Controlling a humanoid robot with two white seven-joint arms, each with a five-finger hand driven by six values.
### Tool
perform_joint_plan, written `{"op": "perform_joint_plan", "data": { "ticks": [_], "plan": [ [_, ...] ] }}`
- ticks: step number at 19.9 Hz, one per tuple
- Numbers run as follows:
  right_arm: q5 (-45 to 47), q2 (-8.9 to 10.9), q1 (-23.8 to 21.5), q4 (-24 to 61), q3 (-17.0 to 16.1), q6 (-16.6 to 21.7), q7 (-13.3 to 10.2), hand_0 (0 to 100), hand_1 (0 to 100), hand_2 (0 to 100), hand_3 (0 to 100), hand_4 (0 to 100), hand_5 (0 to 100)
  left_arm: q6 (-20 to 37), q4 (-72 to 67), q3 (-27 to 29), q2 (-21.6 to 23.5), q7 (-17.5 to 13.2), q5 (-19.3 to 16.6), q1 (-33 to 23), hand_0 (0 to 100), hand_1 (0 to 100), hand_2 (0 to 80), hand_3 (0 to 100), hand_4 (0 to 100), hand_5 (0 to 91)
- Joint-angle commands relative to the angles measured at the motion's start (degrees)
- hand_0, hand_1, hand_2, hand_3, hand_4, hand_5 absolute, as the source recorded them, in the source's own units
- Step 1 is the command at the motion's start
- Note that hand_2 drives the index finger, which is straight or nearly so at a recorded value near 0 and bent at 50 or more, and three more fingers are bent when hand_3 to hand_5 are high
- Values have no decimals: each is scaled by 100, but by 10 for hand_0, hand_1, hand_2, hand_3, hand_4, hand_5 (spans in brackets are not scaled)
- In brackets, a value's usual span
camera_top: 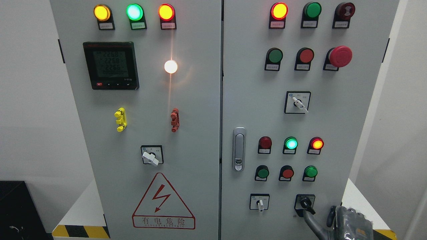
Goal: Flip black knob to close circuit
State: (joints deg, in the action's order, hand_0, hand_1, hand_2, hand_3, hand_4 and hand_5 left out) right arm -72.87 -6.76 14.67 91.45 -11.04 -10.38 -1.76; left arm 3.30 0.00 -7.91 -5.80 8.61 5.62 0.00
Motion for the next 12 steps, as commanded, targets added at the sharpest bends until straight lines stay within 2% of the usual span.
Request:
{"op": "perform_joint_plan", "data": {
  "ticks": [1, 12],
  "plan": [
    [36, 17, -78, 40, 234, 18, -26, 0, 0, 817, 1000, 935, 1000, -4, 167, 0, 0, 0, 0, -132, 120, 556, 0, 0, 0, 0],
    [44, 17, -157, -13, 506, 123, -26, 0, 0, 815, 1000, 933, 1000, -4, 167, 0, 0, 0, 0, -123, 120, 556, 0, 0, 0, 0]
  ]
}}
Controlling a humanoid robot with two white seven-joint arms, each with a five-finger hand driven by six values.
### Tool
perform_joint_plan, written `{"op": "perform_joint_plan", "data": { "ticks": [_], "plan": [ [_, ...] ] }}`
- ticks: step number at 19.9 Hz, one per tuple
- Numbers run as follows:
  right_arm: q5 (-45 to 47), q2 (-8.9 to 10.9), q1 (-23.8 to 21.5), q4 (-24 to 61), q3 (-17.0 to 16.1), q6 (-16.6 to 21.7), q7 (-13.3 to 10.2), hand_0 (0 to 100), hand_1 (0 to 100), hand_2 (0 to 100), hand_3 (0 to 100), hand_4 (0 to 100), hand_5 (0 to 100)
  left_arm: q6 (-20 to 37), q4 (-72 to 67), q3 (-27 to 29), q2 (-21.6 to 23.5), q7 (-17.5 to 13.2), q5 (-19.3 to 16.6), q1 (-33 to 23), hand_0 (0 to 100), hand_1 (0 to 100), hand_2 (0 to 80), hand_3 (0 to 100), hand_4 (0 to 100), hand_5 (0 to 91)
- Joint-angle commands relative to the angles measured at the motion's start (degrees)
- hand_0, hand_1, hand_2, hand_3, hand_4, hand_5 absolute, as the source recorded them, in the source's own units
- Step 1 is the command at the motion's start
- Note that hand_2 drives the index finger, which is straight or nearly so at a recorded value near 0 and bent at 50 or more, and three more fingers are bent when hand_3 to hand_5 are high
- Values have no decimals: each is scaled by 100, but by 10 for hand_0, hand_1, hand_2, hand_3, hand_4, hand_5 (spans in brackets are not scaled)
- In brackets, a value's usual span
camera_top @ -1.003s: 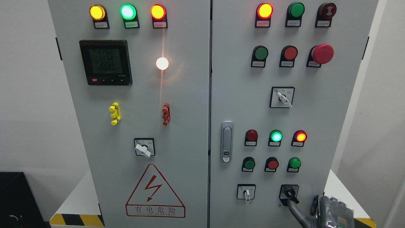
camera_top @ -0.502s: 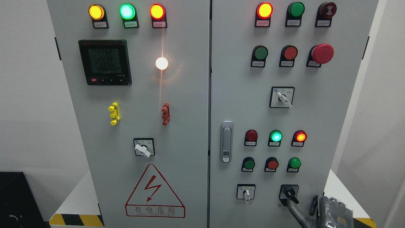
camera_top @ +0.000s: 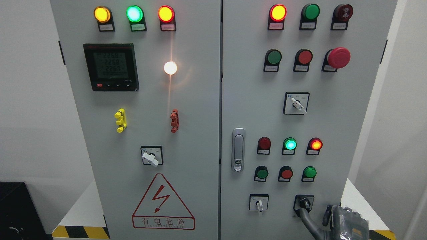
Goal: Flip black knob to close circuit
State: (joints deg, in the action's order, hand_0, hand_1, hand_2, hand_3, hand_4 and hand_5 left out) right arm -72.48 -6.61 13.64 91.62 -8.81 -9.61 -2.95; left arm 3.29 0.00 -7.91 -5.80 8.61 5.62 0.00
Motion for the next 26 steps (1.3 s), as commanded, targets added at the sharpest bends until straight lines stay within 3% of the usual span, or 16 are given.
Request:
{"op": "perform_joint_plan", "data": {
  "ticks": [1, 9, 16, 21, 26],
  "plan": [
    [6, 2, -63, -30, 292, 47, 92, 0, 0, 815, 1000, 933, 1000, -4, 167, 0, 0, 0, 0, -132, 120, 556, 0, 0, 0, 0],
    [76, -59, -379, 426, 415, 126, 40, 0, 0, 811, 1000, 928, 1000, -4, 167, 0, 0, 0, 0, -132, 120, 556, 0, 0, 0, 0],
    [1322, -94, -932, 1120, 749, 38, 5, 0, 20, 780, 996, 920, 1000, -4, 167, 0, 0, 0, 0, -132, 120, 556, 0, 0, 0, 0],
    [2455, -103, -1126, 1323, 837, 55, -347, 0, 27, 730, 979, 899, 1000, -4, 167, 0, 0, 0, 0, -132, 120, 556, 0, 0, 0, 0],
    [3870, -94, -1539, 1771, 890, 117, -373, 0, 39, 559, 876, 829, 832, -4, 167, 0, 0, 0, 0, -132, 120, 556, 0, 0, 0, 0]
  ]
}}
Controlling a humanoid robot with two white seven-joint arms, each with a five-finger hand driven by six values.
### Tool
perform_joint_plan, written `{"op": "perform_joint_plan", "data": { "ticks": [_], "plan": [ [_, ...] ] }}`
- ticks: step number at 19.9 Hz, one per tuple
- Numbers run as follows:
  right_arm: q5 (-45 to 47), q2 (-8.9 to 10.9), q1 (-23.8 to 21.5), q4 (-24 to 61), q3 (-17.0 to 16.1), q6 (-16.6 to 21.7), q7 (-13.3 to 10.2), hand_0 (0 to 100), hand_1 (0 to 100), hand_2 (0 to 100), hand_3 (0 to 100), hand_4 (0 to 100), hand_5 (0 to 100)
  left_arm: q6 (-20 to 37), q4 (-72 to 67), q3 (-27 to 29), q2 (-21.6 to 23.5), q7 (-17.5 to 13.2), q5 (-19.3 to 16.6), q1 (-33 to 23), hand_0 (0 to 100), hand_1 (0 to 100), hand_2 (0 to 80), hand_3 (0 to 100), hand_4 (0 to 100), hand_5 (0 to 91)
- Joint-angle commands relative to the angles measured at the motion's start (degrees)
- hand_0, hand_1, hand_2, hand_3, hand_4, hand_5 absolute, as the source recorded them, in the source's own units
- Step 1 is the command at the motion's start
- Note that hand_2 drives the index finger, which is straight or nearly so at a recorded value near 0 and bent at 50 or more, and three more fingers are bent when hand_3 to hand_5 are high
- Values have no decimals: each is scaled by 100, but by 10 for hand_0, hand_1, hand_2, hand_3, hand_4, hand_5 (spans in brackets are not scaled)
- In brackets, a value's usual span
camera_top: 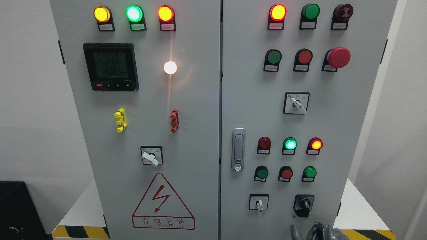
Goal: Flip black knob to close circuit
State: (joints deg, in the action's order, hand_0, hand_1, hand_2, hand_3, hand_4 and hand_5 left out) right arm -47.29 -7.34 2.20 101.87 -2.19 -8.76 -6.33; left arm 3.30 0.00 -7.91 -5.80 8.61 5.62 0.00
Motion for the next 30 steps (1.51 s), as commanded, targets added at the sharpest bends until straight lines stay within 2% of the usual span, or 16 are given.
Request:
{"op": "perform_joint_plan", "data": {
  "ticks": [1, 4, 7, 10, 13, 17, 20, 23, 27, 30],
  "plan": [
    [1623, -22, -491, 825, 237, 41, -44, 0, 41, 523, 838, 805, 795, -4, 167, 0, 0, 0, 0, -132, 120, 556, 0, 0, 0, 0],
    [2423, -4, -772, 1053, 263, 68, -44, 0, 44, 411, 718, 682, 642, -4, 167, 0, 0, 0, 0, -123, 120, 556, 0, 0, 0, 0],
    [3188, 5, -984, 1168, 272, 322, -53, 0, 44, 336, 558, 558, 490, -4, 167, 0, 0, 0, 0, -132, 120, 556, 0, 0, 0, 0],
    [3752, 5, -1168, 1247, 272, 621, -61, 0, 51, 283, 457, 460, 392, -4, 167, 0, 0, 0, 0, -132, 120, 556, 0, 0, 0, 0],
    [4156, 14, -1318, 1247, 281, 954, -61, 0, 50, 244, 403, 386, 292, -4, 167, 0, 0, 0, 0, -132, 120, 556, 0, 0, 0, 0],
    [4710, 14, -1494, 1239, 333, 1254, 61, 0, 26, 155, 282, 253, 107, -4, 167, 0, 0, 0, 0, -123, 120, 556, 0, 0, 0, 0],
    [5000, 22, -1564, 1221, 342, 1403, 395, 0, 0, 106, 206, 171, 38, -4, 167, 0, 0, 0, 0, -132, 120, 556, 0, 0, 0, 0],
    [5176, 22, -1600, 1195, 395, 1430, 518, 0, 0, 63, 133, 80, 0, -4, 167, 0, 0, 0, 0, -132, 120, 556, 0, 0, 0, 0],
    [5221, 22, -1608, 1168, 439, 1491, 598, 0, 0, 40, 90, 20, 0, -4, 167, 0, 0, 0, 0, -132, 120, 556, 0, 0, 0, 0],
    [5247, 22, -1617, 1151, 439, 1588, 782, 0, 0, 24, 58, 0, 0, -4, 167, 0, 0, 0, 0, -132, 120, 556, 0, 0, 0, 0]
  ]
}}
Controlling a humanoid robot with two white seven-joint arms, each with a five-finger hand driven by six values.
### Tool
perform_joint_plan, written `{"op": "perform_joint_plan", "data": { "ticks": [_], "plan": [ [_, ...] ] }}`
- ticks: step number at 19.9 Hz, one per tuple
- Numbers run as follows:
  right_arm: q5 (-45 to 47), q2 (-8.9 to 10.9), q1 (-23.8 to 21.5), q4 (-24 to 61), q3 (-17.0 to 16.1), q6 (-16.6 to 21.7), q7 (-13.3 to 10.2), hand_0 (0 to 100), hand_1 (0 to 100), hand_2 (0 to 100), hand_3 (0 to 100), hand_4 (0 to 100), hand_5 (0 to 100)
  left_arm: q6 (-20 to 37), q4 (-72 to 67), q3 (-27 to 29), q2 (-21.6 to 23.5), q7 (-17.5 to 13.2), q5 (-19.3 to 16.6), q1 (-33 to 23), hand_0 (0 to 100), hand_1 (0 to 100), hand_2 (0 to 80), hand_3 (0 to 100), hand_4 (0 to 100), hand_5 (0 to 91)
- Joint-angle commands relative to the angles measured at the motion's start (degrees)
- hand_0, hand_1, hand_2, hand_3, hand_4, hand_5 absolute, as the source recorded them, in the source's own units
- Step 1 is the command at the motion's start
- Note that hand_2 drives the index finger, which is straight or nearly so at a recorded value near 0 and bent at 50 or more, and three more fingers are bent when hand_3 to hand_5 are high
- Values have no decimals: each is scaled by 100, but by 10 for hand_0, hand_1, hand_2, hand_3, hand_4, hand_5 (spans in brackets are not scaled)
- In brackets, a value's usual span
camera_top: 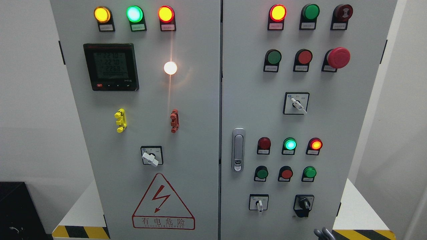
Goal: Flip black knob to close circuit
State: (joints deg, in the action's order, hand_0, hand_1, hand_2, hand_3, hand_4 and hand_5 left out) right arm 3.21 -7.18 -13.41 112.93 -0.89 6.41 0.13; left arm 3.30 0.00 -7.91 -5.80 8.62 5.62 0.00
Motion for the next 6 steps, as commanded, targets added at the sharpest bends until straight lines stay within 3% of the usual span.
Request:
{"op": "perform_joint_plan", "data": {
  "ticks": [1, 6],
  "plan": [
    [259, 6, -65, 54, 309, 71, 145, 0, 0, 19, 48, 0, 0, -5, 167, 0, 0, 0, 0, -123, 120, 556, 0, 0, 0, 0],
    [286, 6, -92, 62, 309, 80, 154, 0, 0, 8, 28, 0, 0, -5, 167, 0, 0, 0, 0, -132, 120, 556, 0, 0, 0, 0]
  ]
}}
